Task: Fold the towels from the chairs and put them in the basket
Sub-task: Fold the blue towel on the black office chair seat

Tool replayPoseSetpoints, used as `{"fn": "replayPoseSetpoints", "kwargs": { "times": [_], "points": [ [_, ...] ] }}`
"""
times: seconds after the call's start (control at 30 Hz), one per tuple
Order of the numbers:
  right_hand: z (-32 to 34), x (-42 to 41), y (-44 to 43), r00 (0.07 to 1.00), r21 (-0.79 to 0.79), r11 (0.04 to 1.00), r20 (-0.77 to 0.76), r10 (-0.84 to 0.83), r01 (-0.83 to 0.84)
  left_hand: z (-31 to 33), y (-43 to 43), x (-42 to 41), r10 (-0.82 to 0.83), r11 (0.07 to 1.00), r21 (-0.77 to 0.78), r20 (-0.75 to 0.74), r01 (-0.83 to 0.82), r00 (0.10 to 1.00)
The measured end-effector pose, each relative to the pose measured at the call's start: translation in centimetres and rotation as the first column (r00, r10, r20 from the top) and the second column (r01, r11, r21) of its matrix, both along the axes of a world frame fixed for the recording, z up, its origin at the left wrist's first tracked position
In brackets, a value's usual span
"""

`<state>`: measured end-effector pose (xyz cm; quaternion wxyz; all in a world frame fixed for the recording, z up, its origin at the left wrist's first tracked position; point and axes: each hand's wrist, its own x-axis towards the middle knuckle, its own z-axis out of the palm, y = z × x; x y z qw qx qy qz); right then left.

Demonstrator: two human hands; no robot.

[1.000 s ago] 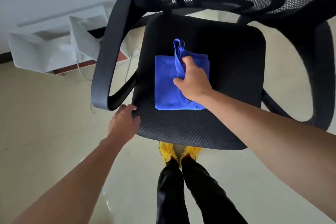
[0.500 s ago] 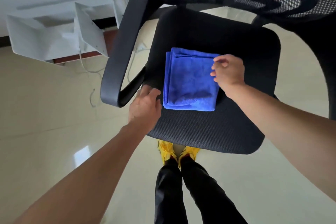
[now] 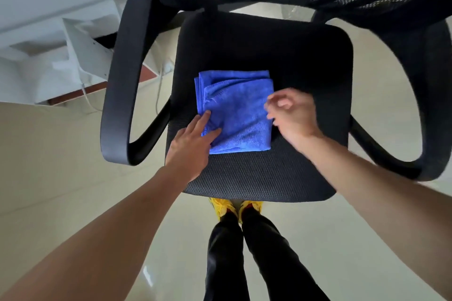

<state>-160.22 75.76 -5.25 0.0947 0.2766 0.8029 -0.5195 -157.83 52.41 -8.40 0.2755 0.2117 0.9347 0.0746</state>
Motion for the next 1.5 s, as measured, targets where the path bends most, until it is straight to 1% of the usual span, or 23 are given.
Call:
{"fn": "replayPoseSetpoints", "kwargs": {
  "times": [0.07,0.13,0.17,0.23,0.33,0.43,0.57,0.7,0.77,0.87,0.93,1.0,1.07,1.17,1.2,1.23,1.27,1.3,1.33,1.37,1.43,1.47,1.5],
  "points": [
    [0.1,3.4,-1.6,0.964,0.202,0.944,0.005,0.264,-0.26,0.2,0.1,-0.3,0.03,0.999,0.015,0.025,-0.03,0.999],
    [-0.7,6.4,-2.2,0.874,0.474,0.741,0.152,0.462,-0.475,0.3,-0.1,-0.5,0.05,0.998,0.03,0.057,-0.052,0.997],
    [-1.1,7.3,-2.3,0.852,0.517,0.682,0.232,0.469,-0.517,0.4,-0.2,-0.6,0.054,0.998,0.035,0.071,-0.057,0.996],
    [-2.0,7.7,-2.2,0.868,0.541,0.68,0.28,0.41,-0.495,0.5,0.0,-0.8,0.076,0.995,0.052,0.082,-0.08,0.994],
    [-3.3,7.2,-1.9,0.897,0.58,0.686,0.243,0.369,-0.439,0.8,1.0,-1.1,0.15,0.987,0.044,0.06,-0.153,0.987],
    [-3.9,7.3,-0.8,0.916,0.621,0.678,0.205,0.344,-0.394,1.2,2.3,-1.7,0.123,0.992,-0.031,0.011,-0.123,0.992],
    [-4.0,8.6,1.6,0.94,0.553,0.761,0.175,0.292,-0.339,2.1,3.8,-3.6,0.012,0.986,-0.163,-0.057,-0.021,0.998],
    [-3.5,8.0,2.5,0.996,0.399,0.915,0.084,0.039,-0.069,2.7,5.4,-5.7,-0.097,0.995,-0.048,-0.276,0.087,0.956],
    [-3.3,6.4,1.6,0.993,0.322,0.946,0.119,-0.008,-0.031,2.3,5.9,-7.0,-0.171,0.985,-0.021,-0.21,0.171,0.962],
    [-3.4,4.3,-0.4,0.94,0.265,0.947,0.329,0.09,-0.184,1.5,5.7,-8.8,-0.149,0.979,-0.138,0.026,0.151,0.988],
    [-3.9,3.6,-1.0,0.897,0.226,0.943,0.422,0.131,-0.244,1.2,5.6,-9.1,-0.13,0.975,-0.175,0.061,0.139,0.99],
    [-4.0,3.1,-0.6,0.885,0.118,0.981,0.458,0.085,-0.155,1.4,5.6,-8.7,-0.117,0.979,-0.163,0.061,0.125,0.991],
    [-3.7,3.1,0.5,0.908,0.046,0.998,0.418,0.022,-0.045,1.8,5.5,-7.9,-0.022,0.998,-0.057,0.04,0.024,0.999],
    [-2.7,3.6,2.7,0.978,0.218,0.974,0.207,0.016,-0.062,2.5,6.1,-7.2,0.241,0.941,0.248,-0.017,-0.229,0.97],
    [-2.3,3.9,3.2,0.99,0.315,0.943,0.12,0.07,-0.105,2.7,6.7,-7.2,0.348,0.888,0.307,0.04,-0.343,0.936],
    [-1.7,4.3,3.6,0.988,0.401,0.903,0.046,0.149,-0.154,2.9,7.4,-7.2,0.477,0.79,0.338,0.187,-0.512,0.859],
    [-1.3,4.7,3.7,0.97,0.481,0.852,-0.01,0.241,-0.207,3.2,8.0,-7.4,0.585,0.638,0.316,0.393,-0.702,0.709],
    [-0.8,5.0,3.6,0.939,0.565,0.782,-0.038,0.342,-0.262,3.5,8.5,-7.8,0.633,0.455,0.236,0.593,-0.859,0.498],
    [-0.4,5.5,3.5,0.9,0.644,0.698,-0.033,0.435,-0.314,3.8,8.8,-8.3,0.616,0.305,0.127,0.729,-0.944,0.297],
    [-0.1,5.9,3.2,0.861,0.703,0.617,-0.013,0.509,-0.354,3.9,8.7,-8.7,0.571,0.21,0.044,0.805,-0.977,0.159],
    [0.1,6.9,2.7,0.793,0.751,0.501,0.049,0.608,-0.431,3.7,8.2,-9.4,0.525,0.119,-0.011,0.85,-0.993,0.053],
    [0.1,7.3,2.4,0.762,0.751,0.456,0.096,0.641,-0.477,3.6,7.9,-9.6,0.54,0.117,0.011,0.838,-0.993,0.073],
    [0.0,7.6,2.0,0.731,0.744,0.41,0.15,0.666,-0.527,3.6,7.6,-9.7,0.574,0.163,0.062,0.806,-0.985,0.146]
  ]
}}
